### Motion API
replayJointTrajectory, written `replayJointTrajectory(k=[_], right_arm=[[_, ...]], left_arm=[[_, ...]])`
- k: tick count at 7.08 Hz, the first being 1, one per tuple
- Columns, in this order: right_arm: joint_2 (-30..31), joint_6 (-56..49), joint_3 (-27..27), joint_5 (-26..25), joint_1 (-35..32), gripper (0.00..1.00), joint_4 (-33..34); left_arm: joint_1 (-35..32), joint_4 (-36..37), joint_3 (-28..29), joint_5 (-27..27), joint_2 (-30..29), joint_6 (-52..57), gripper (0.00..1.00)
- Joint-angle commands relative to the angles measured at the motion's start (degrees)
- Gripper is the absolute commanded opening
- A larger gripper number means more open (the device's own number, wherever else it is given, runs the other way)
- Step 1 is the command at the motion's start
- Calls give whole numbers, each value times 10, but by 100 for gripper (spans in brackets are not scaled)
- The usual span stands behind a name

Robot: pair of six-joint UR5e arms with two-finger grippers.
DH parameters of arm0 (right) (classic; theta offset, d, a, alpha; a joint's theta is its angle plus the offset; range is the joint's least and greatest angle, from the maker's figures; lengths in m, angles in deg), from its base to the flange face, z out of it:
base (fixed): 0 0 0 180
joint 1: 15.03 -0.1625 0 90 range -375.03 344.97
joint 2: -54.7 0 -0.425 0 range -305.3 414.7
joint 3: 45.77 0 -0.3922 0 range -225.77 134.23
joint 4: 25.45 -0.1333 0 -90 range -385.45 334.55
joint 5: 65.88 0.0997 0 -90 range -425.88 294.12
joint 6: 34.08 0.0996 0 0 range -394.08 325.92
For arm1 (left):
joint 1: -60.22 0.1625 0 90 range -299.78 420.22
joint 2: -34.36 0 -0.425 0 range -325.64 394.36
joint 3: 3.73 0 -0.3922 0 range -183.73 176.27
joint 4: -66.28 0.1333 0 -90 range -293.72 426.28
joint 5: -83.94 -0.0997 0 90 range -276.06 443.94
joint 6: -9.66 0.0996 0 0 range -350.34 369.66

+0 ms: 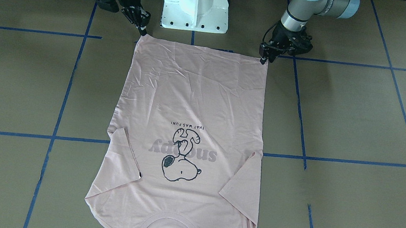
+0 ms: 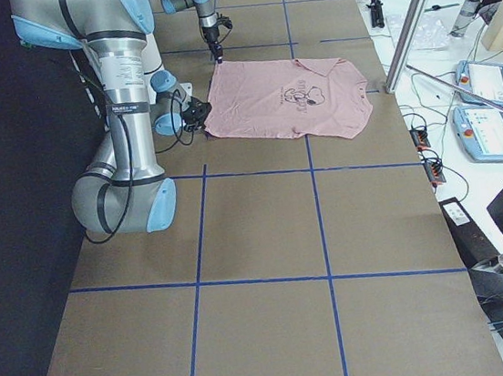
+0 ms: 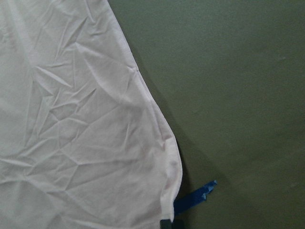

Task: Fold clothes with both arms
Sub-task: 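Grasp the hem corners with both grippers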

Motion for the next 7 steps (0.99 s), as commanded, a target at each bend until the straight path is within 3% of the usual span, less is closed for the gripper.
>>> replayJointTrajectory(k=[1,2,5,7], right_arm=[[1,0,-1,1,0,0,0],[1,0,-1,1,0,0,0],[4,-3,-10,2,-2,0,0],[58,-5,-48,4,3,0,-1]], left_arm=[[4,0,-2,0,1,-1,21],[4,0,-4,0,1,-2,0],[8,0,-41,2,-1,-7,0],[66,41,-94,-2,-8,-76,0]])
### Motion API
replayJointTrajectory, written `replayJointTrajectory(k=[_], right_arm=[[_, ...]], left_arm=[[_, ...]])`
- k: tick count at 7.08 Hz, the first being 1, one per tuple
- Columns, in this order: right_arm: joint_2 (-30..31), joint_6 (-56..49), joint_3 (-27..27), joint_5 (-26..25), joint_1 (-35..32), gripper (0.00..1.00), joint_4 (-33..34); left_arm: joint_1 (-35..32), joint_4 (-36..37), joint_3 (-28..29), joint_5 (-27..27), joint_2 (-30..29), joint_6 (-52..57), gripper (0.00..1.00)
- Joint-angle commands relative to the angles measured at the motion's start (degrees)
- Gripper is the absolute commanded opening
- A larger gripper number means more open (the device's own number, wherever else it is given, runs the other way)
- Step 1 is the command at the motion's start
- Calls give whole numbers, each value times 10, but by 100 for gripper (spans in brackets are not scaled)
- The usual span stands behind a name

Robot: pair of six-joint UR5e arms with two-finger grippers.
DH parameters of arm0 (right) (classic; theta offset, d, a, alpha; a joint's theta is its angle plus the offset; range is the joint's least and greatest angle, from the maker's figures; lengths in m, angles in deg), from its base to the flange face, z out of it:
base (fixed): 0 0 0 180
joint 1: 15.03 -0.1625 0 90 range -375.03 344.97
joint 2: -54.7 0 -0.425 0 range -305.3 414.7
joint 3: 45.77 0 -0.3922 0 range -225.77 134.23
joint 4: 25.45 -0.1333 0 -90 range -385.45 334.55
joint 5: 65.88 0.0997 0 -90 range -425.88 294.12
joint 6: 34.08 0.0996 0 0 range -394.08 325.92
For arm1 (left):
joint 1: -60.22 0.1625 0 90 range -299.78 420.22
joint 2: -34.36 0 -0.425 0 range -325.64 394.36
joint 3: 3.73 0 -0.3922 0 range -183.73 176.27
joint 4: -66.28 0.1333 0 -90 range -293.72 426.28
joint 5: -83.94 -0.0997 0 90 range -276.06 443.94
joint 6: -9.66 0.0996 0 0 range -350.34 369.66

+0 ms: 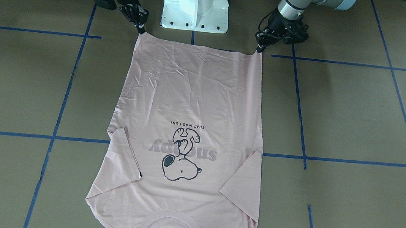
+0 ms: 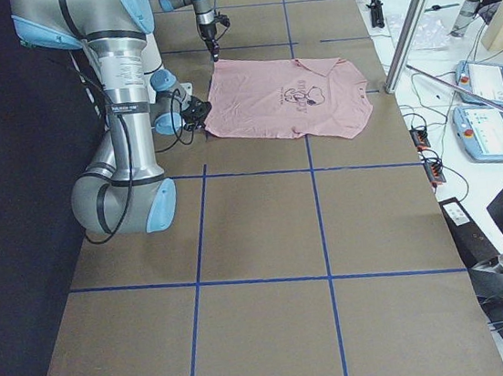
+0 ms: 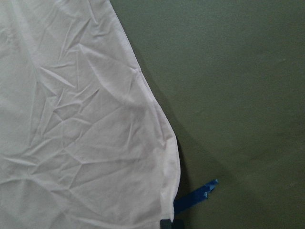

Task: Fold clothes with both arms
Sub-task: 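Lift the hem with both grippers and fold it toward the collar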

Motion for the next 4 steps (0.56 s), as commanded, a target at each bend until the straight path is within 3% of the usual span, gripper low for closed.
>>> replayJointTrajectory(k=[1,3,4], right_arm=[[65,-2,-46,2,11,0,-1],[93,-4,-81,2,11,0,-2],[81,-20,-81,9,-18,0,-1]], left_arm=[[53,70,-73,-3,-7,-55,0],[79,143,-121,-3,-24,-67,0],[49,146,-123,1,-43,-66,0]])
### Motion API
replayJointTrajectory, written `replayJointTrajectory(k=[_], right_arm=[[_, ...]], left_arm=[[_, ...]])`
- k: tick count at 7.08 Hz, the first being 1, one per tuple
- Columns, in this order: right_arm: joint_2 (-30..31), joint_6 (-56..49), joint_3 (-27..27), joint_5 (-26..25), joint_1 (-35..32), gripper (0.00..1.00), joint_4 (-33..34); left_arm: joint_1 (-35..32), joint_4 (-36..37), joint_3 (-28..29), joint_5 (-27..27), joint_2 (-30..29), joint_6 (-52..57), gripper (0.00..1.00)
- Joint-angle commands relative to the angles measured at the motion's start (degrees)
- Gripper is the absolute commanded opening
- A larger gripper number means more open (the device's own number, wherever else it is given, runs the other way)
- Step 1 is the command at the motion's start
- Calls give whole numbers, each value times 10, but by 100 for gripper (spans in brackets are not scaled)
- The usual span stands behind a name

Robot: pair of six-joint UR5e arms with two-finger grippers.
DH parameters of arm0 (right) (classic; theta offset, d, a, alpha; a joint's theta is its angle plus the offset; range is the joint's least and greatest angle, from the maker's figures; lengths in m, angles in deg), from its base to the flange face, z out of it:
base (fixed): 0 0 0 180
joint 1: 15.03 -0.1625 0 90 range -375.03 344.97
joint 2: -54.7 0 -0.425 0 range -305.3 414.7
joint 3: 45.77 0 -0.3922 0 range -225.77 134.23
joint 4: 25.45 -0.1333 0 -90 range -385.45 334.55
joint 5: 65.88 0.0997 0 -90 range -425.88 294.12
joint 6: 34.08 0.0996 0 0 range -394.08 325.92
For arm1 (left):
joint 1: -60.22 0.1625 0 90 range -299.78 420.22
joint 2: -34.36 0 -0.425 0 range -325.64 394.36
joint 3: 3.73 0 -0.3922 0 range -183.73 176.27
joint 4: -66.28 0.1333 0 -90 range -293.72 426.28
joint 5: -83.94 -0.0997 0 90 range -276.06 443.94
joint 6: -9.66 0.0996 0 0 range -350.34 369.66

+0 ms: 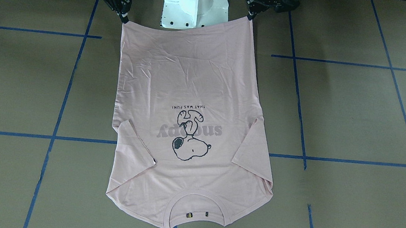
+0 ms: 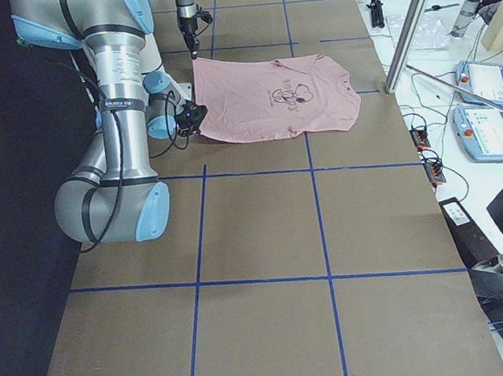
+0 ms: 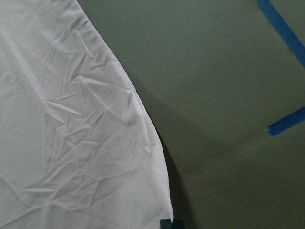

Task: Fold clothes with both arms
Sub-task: 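Lift the hem with both grippers and fold it toward the collar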

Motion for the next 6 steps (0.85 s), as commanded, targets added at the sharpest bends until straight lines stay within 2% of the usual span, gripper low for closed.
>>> replayJointTrajectory(k=[1,2,3,4,5,6], right_arm=[[-41,-64,10,10,-52,0,1],[-121,-107,56,37,-120,0,4],[-186,-116,118,120,-208,0,14],[-252,-140,162,193,-290,0,62],[-340,-205,227,199,-338,0,135],[-394,-255,297,201,-385,0,151]], left_arm=[[-45,18,-6,5,-28,1,0],[-88,33,2,5,-53,5,0],[-138,36,44,3,-86,38,0],[-201,36,118,3,-130,97,0],[-262,29,195,6,-179,155,0],[-305,27,254,6,-212,190,0]])
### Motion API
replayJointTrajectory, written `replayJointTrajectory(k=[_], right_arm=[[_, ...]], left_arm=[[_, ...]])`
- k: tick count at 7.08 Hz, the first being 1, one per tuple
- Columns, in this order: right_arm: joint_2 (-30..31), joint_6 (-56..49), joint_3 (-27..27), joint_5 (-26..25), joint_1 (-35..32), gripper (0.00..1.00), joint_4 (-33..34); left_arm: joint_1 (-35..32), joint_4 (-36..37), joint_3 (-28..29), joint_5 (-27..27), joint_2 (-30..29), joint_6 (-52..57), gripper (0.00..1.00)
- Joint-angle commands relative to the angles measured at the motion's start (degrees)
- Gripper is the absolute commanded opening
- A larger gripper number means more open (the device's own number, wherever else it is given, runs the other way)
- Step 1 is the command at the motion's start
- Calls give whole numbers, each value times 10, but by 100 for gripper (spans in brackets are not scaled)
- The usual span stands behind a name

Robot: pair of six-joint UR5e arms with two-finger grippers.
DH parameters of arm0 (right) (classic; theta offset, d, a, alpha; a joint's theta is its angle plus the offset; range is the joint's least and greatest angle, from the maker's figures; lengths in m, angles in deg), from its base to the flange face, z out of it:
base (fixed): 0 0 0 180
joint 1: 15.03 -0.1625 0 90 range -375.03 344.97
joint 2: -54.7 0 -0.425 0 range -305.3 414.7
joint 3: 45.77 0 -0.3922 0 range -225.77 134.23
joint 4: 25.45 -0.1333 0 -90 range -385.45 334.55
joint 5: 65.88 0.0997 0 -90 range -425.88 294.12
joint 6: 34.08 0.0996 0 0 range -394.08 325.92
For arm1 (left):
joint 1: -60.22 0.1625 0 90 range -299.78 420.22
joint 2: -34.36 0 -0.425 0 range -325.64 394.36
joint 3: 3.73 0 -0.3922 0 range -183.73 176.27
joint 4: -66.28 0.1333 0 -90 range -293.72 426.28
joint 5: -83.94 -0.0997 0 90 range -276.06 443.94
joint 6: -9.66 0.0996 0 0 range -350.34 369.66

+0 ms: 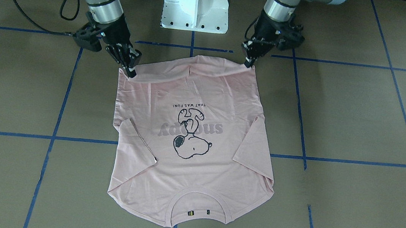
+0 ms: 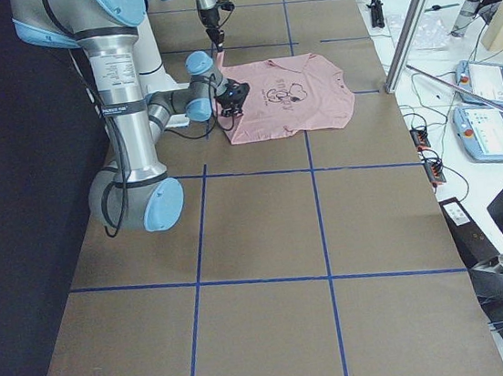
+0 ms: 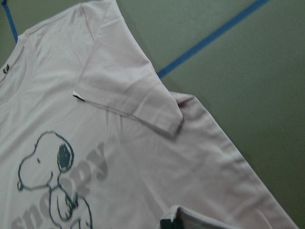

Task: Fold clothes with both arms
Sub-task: 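Lift the hem with both grippers and fold it toward the collar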

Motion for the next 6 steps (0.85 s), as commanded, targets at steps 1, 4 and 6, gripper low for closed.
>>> replayJointTrajectory(k=[1,4,6], right_arm=[[-128,-71,163,18,-96,0,42],[-237,-96,311,25,-143,0,18],[-268,-96,352,27,-156,0,10]], left_arm=[[-106,-19,110,1,-59,101,0],[-146,-36,137,-2,-74,135,0],[-170,-65,206,-4,-117,135,0]])
